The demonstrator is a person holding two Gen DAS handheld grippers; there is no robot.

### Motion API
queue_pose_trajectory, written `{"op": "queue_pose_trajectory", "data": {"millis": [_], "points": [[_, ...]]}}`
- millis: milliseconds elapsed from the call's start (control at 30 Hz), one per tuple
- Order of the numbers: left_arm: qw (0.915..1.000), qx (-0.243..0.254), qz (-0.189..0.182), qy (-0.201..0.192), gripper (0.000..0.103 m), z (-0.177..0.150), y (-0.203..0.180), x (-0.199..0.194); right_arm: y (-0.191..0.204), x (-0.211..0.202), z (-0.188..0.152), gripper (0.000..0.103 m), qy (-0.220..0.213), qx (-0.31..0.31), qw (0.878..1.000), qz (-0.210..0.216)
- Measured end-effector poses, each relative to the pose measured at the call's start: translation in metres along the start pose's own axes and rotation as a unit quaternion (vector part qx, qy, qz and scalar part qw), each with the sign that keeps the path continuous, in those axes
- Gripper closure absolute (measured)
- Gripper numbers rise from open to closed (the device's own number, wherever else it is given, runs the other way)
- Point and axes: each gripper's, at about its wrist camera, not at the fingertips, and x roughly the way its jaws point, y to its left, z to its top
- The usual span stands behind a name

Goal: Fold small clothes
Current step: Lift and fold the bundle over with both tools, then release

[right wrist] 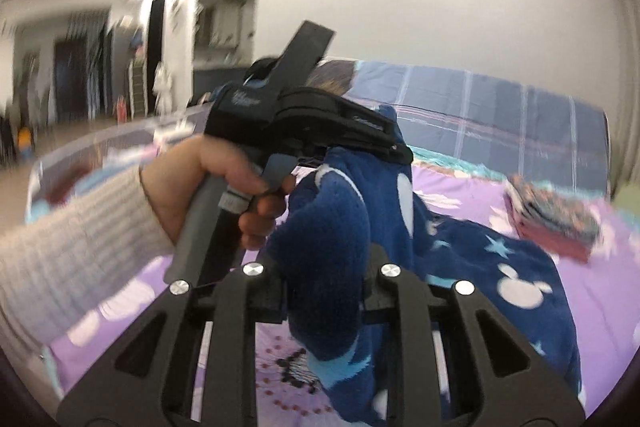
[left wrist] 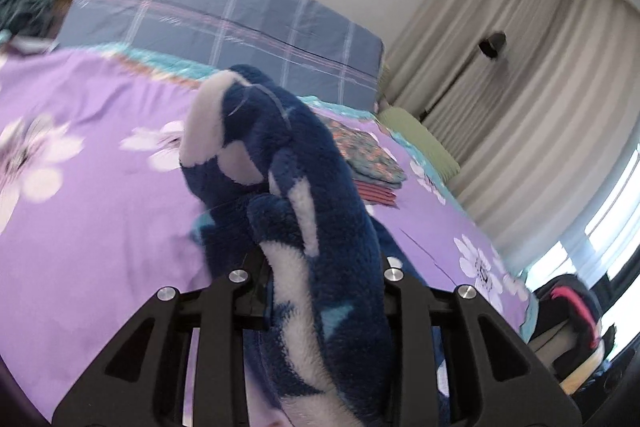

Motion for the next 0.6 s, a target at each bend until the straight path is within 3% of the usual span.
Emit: {"op": "queue_pose_trajectory", "data": {"millis": [133,267,400,533,600], "points": [[0.9985,0.045,0.007,0.031,0.074,0.014,-0.059,0.045,-0.066,-0.032,-0.002,0.081,-0.017,0.085,0.996,0.003],[0.9919,0.099,0.032,0.073,0.073,0.013,-0.109,0.102,-0.141,-0.055,-0.022,0.081,-0.022,0.188,0.982,0.011],[0.9787,0.144,0.074,0.126,0.066,-0.010,-0.133,0.170,-0.215,-0.064,-0.063,0.081,-0.003,0.311,0.950,0.033],[0.9690,0.157,0.089,0.169,0.057,-0.037,-0.135,0.215,-0.249,-0.061,-0.107,0.081,0.030,0.388,0.920,0.045],[0.9666,0.161,0.092,0.176,0.051,-0.043,-0.137,0.222,-0.253,-0.059,-0.122,0.081,0.039,0.405,0.912,0.048]]}}
